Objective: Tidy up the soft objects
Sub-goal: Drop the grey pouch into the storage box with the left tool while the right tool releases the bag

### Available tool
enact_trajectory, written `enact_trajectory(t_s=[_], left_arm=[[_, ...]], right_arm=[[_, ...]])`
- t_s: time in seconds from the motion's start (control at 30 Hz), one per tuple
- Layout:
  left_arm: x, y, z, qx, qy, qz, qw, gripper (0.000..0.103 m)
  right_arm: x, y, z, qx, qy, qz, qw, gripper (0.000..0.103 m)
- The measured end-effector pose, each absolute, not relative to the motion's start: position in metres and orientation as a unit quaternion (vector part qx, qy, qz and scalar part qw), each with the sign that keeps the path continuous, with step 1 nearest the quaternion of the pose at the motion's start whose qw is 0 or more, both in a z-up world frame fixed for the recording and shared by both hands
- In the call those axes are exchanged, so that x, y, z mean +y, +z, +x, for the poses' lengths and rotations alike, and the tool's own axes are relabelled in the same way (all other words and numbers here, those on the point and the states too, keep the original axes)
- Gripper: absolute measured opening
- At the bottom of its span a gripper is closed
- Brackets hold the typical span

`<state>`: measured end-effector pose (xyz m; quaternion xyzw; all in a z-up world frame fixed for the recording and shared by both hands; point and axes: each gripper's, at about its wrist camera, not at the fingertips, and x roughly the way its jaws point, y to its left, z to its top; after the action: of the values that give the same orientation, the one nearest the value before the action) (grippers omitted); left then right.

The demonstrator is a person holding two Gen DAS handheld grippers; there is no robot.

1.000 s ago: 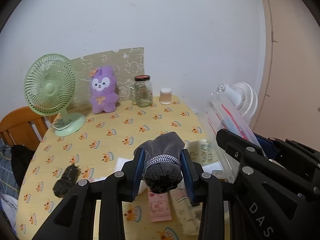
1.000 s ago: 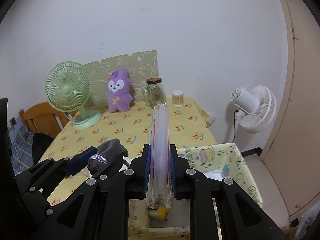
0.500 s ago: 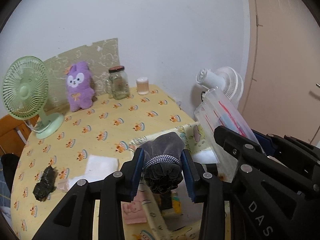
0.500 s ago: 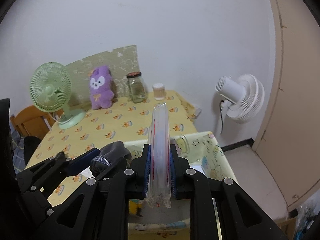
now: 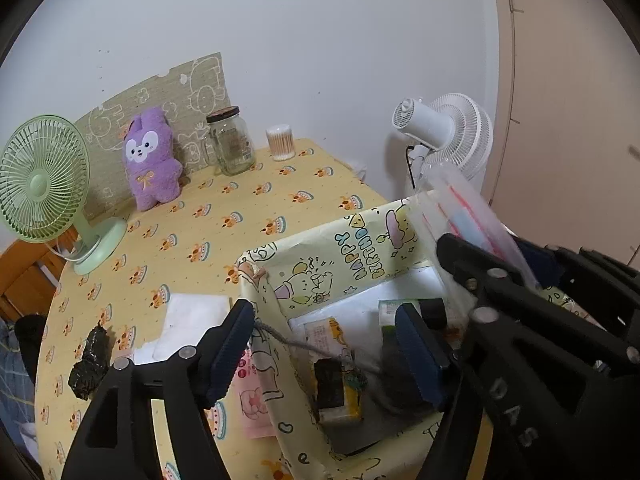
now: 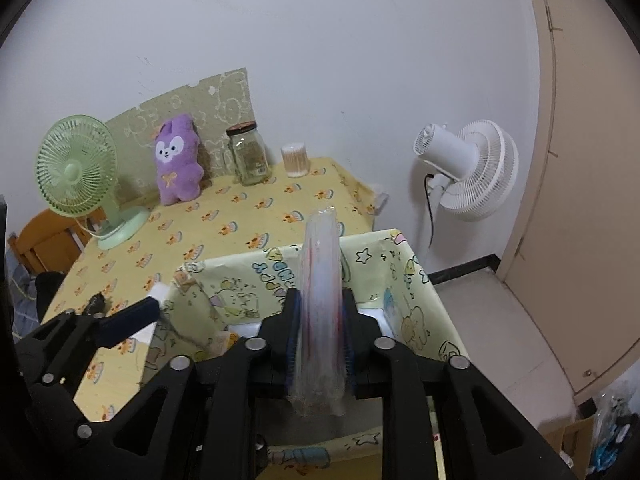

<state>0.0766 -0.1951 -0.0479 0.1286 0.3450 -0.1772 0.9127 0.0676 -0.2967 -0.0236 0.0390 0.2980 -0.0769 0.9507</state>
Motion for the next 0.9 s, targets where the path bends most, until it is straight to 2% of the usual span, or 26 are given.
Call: enact_trajectory(t_s=[0.07, 0.27, 0.67, 0.9], left_arm=[[-0.196, -0.047, 0.076, 0.348, -0.19, 0.125, 0.91, 0.078], [-0.198, -0.048, 0.078, 0.359, -0.211, 0.118, 0.901, 0.079], [-0.186, -0.035, 0.07, 0.343, -0.209, 0.109, 0.909, 0.088], [-0.173, -0.028, 0.066, 0.326, -0.197, 0.103, 0.919, 0.093]], right_arm=[[-0.298, -0.024, 0.07, 0.298, -0.084, 0.04, 0.95, 0.056], [-0.301, -0.023, 0.071, 0.302, -0.095, 0.041, 0.948, 0.078], [-0.288, -0.015, 0.066, 0.299, -0.088, 0.04, 0.949, 0.092], [-0.272, -0.006, 0.059, 0.283, -0.1, 0.026, 0.954, 0.094]])
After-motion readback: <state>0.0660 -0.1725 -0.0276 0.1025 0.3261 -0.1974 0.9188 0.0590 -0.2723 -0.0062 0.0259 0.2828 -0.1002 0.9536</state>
